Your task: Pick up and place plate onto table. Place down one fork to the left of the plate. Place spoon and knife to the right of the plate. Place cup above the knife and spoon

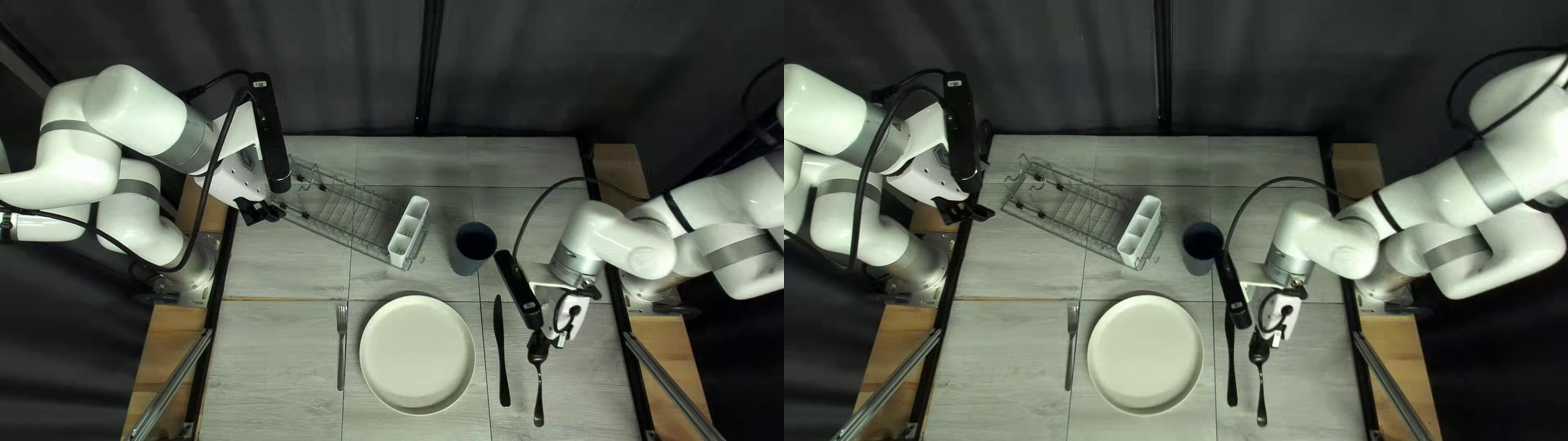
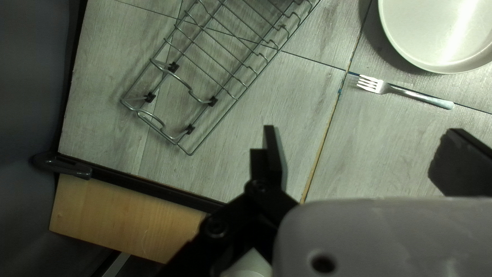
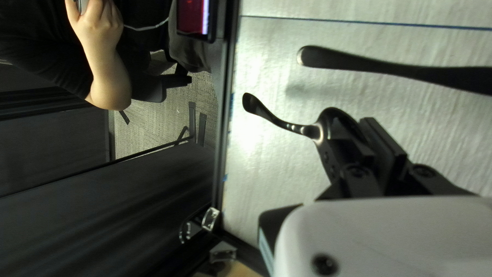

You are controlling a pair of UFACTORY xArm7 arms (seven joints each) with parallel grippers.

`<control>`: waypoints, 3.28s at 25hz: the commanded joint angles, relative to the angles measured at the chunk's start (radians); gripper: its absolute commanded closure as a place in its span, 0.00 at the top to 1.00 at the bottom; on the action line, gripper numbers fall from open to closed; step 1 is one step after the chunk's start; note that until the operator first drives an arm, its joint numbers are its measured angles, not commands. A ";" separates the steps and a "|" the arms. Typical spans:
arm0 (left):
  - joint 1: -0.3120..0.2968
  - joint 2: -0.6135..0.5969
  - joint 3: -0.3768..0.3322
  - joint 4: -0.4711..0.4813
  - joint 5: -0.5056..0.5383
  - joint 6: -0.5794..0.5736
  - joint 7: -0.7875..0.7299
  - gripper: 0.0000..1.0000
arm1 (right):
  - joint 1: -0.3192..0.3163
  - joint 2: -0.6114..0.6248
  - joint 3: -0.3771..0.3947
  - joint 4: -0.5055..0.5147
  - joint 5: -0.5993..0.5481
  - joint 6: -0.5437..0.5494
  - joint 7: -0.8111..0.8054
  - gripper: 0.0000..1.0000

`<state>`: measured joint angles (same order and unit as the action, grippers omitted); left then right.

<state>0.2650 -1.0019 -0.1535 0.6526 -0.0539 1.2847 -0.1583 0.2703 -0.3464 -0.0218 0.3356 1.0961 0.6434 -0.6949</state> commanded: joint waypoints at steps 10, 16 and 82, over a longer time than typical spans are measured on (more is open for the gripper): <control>0.000 0.000 0.000 0.000 0.000 0.000 0.000 1.00 | -0.035 0.107 -0.109 -0.026 0.119 0.033 -0.272 0.00; 0.000 0.000 0.000 0.000 0.000 0.000 0.000 1.00 | -0.056 0.136 -0.146 -0.045 0.148 0.046 -0.360 1.00; 0.000 0.000 0.000 0.000 0.000 0.000 0.000 1.00 | -0.567 0.194 0.312 0.333 -1.017 0.012 0.287 0.47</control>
<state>0.2650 -1.0019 -0.1536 0.6526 -0.0539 1.2847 -0.1583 -0.2936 -0.1597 0.2892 0.6816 0.0880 0.6697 -0.4141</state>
